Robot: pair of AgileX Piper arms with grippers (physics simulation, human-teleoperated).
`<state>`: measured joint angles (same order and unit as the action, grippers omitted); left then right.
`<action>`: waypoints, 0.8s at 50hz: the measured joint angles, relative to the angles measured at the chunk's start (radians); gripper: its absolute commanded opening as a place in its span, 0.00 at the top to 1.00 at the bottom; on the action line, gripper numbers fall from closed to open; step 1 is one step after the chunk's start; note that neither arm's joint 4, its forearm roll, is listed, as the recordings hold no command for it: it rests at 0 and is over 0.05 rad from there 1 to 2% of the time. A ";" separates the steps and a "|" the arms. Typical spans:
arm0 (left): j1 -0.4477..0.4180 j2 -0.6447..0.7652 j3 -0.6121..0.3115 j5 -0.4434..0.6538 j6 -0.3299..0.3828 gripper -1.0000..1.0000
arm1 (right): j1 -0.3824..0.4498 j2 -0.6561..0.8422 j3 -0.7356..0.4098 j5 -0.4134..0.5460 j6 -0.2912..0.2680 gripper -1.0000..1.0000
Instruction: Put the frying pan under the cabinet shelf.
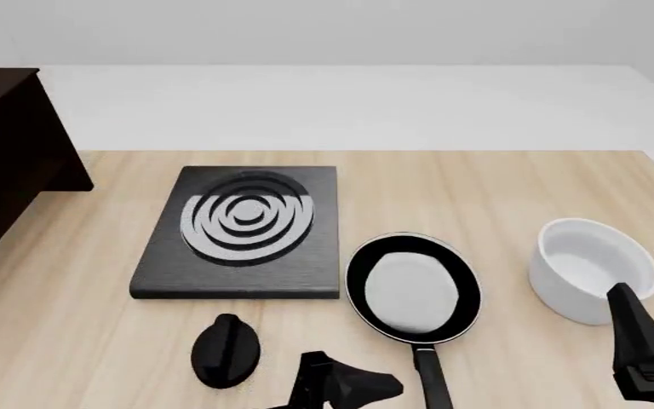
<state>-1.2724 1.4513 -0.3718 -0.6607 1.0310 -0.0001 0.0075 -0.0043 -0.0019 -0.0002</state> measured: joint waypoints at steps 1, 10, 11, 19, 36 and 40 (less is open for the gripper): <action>0.000 0.010 0.000 -0.008 0.004 0.00 | 0.000 0.000 0.000 0.000 0.000 0.00; -0.005 0.087 -0.004 -0.068 0.026 0.00 | 0.000 0.000 0.000 0.000 0.000 0.00; -0.005 0.095 -0.004 -0.075 0.028 0.00 | 0.000 0.000 0.000 0.000 0.000 0.00; -0.008 0.160 -0.009 -0.125 0.054 0.00 | 0.000 0.000 0.000 0.000 0.000 0.00; -0.002 0.263 -0.039 -0.197 0.089 0.00 | 0.000 0.000 0.000 0.000 0.000 0.00; -0.001 0.283 -0.047 -0.207 0.092 0.00 | 0.000 0.000 0.000 0.000 0.000 0.00</action>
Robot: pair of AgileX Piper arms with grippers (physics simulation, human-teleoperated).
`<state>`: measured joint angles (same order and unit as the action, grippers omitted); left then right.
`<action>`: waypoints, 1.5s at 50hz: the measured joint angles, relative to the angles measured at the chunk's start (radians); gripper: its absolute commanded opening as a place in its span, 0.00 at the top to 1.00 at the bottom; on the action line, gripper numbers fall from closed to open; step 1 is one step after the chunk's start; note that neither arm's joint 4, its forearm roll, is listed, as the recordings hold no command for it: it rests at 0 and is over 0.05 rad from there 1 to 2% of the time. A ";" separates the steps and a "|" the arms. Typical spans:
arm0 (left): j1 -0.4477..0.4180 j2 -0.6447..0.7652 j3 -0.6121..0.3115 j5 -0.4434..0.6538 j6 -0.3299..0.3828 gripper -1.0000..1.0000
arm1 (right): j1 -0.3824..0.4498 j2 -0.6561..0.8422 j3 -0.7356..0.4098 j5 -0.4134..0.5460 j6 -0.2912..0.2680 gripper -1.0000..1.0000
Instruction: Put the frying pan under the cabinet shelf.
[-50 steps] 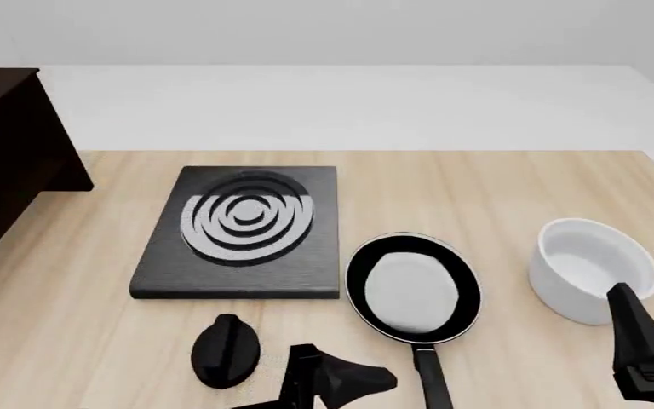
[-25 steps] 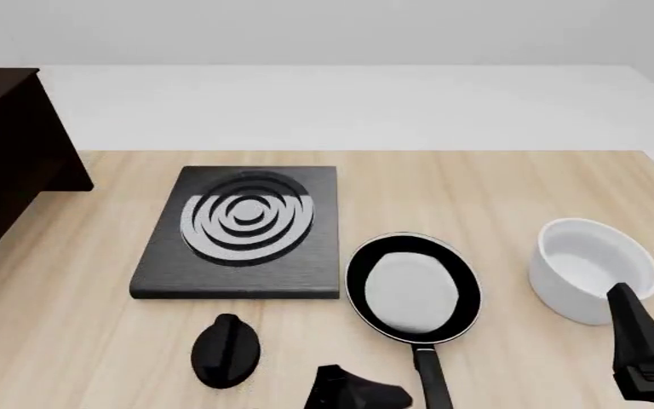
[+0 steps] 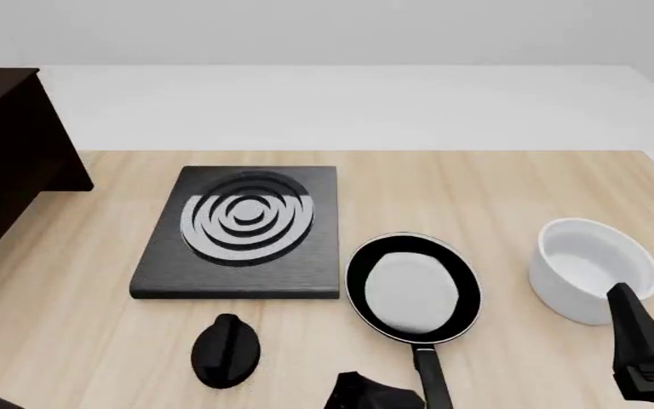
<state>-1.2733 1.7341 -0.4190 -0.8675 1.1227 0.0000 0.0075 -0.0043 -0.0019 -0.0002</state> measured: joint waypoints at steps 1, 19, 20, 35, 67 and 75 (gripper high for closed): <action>0.000 0.005 -0.002 -0.003 0.001 0.00 | 0.000 0.000 0.000 0.000 0.000 0.00; 0.009 0.105 -0.046 -0.033 0.023 0.00 | 0.000 0.000 0.000 0.000 0.000 0.00; 0.009 0.110 -0.048 -0.034 0.024 0.00 | 0.000 0.000 0.000 0.000 0.000 0.00; 0.008 0.177 -0.085 -0.049 0.038 0.00 | 0.000 0.000 0.000 0.000 0.000 0.00; 0.035 0.286 -0.192 -0.066 -0.011 0.00 | 0.000 0.000 0.000 0.000 0.000 0.00; 0.041 0.302 -0.219 -0.059 -0.058 0.00 | 0.000 0.000 0.000 0.000 0.000 0.00</action>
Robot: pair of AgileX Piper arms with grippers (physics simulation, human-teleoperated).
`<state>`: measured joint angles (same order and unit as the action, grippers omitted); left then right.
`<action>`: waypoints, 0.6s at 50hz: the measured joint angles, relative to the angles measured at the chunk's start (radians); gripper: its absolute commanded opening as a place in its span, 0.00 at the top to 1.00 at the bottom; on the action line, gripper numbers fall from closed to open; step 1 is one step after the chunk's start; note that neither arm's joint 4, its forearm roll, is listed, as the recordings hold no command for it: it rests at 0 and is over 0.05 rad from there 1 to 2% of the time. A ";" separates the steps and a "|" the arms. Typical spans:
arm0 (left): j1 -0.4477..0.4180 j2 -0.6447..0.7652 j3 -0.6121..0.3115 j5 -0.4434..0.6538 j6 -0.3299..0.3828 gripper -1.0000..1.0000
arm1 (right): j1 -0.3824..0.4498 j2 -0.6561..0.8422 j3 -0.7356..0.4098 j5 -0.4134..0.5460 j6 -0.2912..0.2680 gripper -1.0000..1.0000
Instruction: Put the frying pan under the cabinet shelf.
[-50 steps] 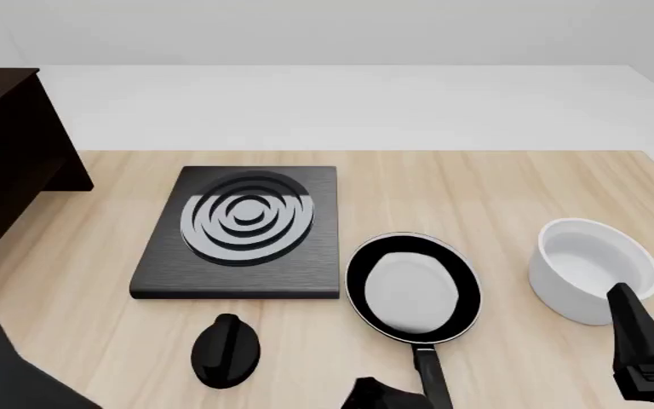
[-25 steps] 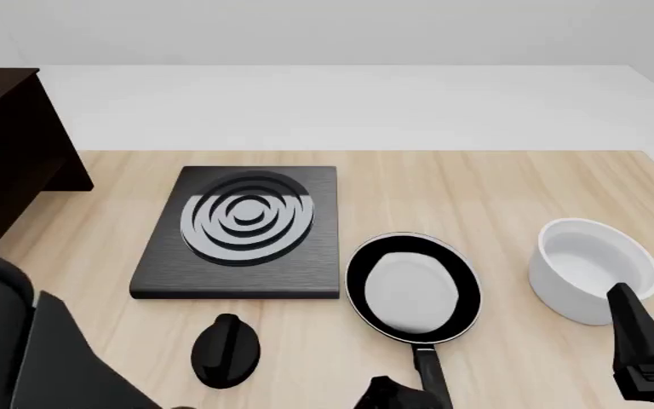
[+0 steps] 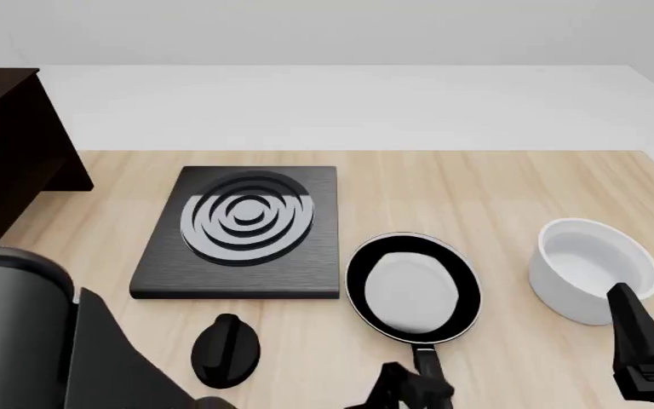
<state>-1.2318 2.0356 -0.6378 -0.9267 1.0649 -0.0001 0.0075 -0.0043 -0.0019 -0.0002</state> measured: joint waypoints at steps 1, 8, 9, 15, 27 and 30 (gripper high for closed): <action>0.001 0.002 -0.003 0.000 -0.006 0.00 | 0.000 0.000 0.000 0.000 0.000 0.00; 0.002 0.012 -0.019 0.002 -0.032 0.00 | 0.000 0.000 0.000 0.000 0.000 0.00; 0.002 0.014 -0.022 0.002 -0.033 0.00 | 0.000 0.000 0.000 0.000 0.000 0.00; 0.003 0.021 -0.035 0.005 -0.038 0.00 | 0.000 0.000 0.000 0.000 0.000 0.00; 0.002 0.026 -0.041 0.000 -0.046 0.00 | 0.000 0.000 0.000 0.000 0.000 0.00; 0.002 0.028 -0.043 -0.004 -0.048 0.00 | 0.000 0.000 0.000 0.000 0.000 0.00</action>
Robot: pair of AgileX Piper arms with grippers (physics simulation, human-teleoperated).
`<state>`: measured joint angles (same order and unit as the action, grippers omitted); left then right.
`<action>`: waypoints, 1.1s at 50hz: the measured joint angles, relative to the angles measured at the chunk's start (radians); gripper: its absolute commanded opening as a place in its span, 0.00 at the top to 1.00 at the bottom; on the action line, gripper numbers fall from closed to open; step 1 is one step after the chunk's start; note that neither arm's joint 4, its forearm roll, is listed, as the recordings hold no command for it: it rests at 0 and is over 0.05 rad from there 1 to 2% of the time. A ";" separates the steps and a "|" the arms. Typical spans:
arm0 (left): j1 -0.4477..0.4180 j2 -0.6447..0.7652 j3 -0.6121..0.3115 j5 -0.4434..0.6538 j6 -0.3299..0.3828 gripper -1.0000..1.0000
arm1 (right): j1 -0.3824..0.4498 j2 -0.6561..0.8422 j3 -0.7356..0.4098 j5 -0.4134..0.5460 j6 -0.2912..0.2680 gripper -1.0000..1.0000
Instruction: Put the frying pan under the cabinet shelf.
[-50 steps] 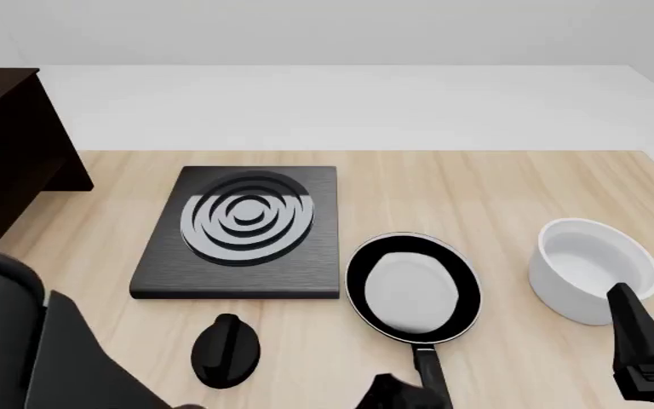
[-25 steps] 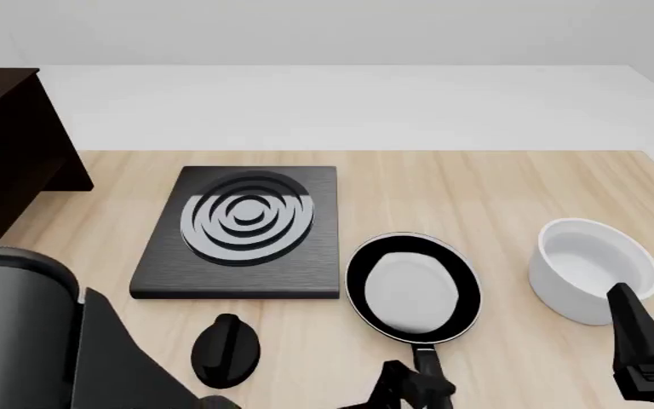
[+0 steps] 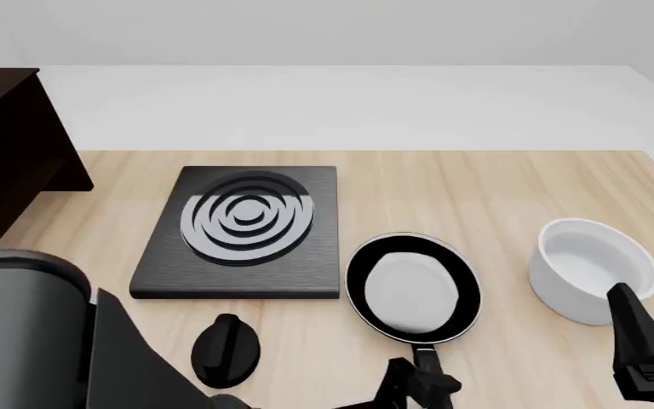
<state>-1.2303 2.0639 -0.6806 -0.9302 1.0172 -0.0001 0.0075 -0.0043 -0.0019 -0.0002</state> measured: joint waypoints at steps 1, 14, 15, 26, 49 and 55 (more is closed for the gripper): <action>0.000 0.000 0.000 -0.002 -0.001 0.00 | 0.000 0.000 0.000 0.000 0.000 0.00; -0.004 0.014 -0.013 -0.019 -0.003 1.00 | 0.000 0.000 0.000 0.000 0.000 0.00; -0.005 0.015 -0.015 -0.022 0.003 1.00 | 0.000 0.000 0.000 0.000 0.000 0.00; -0.006 0.021 -0.017 -0.038 0.009 1.00 | 0.000 0.000 0.000 0.000 0.000 0.00; -0.020 -0.036 0.041 -0.015 0.136 1.00 | 0.000 0.000 0.000 0.000 0.000 0.00; -0.041 -0.081 0.085 -0.006 0.172 1.00 | 0.000 0.000 0.000 0.000 0.000 0.00</action>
<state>-1.2712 1.9828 -0.5952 -0.9364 1.1888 -0.0001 0.0075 -0.0043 -0.0019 -0.0002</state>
